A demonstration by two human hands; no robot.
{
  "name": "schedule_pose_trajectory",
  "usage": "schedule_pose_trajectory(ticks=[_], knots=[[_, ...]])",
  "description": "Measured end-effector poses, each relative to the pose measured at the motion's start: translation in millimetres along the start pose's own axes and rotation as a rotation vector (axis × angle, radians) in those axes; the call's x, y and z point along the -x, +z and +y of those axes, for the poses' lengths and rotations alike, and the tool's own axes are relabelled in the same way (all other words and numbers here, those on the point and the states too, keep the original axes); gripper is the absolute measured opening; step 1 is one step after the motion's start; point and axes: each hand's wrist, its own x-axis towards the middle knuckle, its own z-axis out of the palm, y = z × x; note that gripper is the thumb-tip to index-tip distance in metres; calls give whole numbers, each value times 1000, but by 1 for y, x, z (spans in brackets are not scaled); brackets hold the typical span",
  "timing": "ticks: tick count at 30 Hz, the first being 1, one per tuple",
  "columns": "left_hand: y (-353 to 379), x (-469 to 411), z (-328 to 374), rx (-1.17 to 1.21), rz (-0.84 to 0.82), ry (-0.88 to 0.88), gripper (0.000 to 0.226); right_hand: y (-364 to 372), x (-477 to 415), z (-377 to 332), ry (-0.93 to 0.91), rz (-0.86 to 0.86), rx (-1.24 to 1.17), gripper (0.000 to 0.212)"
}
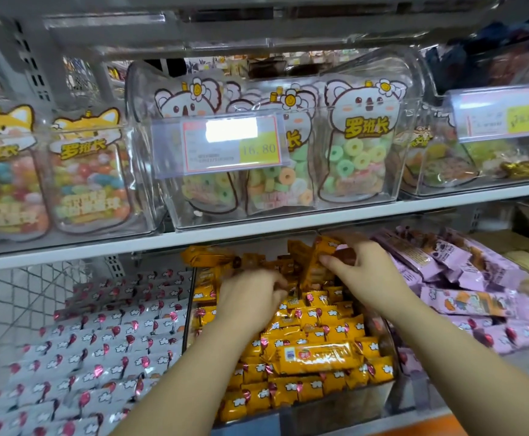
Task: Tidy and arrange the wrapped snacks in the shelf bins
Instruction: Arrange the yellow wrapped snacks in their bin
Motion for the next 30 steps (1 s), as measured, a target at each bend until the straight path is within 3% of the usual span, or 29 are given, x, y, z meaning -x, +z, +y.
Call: schedule_pose_trajectory(ticks=[4, 9, 13, 15, 20, 26, 30], knots=[[7, -7, 9, -151, -83, 51, 26, 2, 0, -2, -25, 39, 14, 31], [15, -15, 10, -109, 0, 20, 17, 1, -2, 0, -19, 35, -40, 24], [18, -25, 7, -100, 71, -42, 20, 2, 0, 1, -30, -53, 14, 17], [20, -31, 4, -70, 92, -57, 23, 5, 1, 1, -54, -96, 27, 25], [18, -34, 3, -43, 21, -67, 23, 14, -1, -3, -134, -135, 82, 34], [13, -31, -3, -25, 47, -44, 27, 23, -6, -2, -177, -147, 136, 32], [13, -27, -4, -24, 54, -12, 22, 34, 1, 14, -145, -305, 309, 29]])
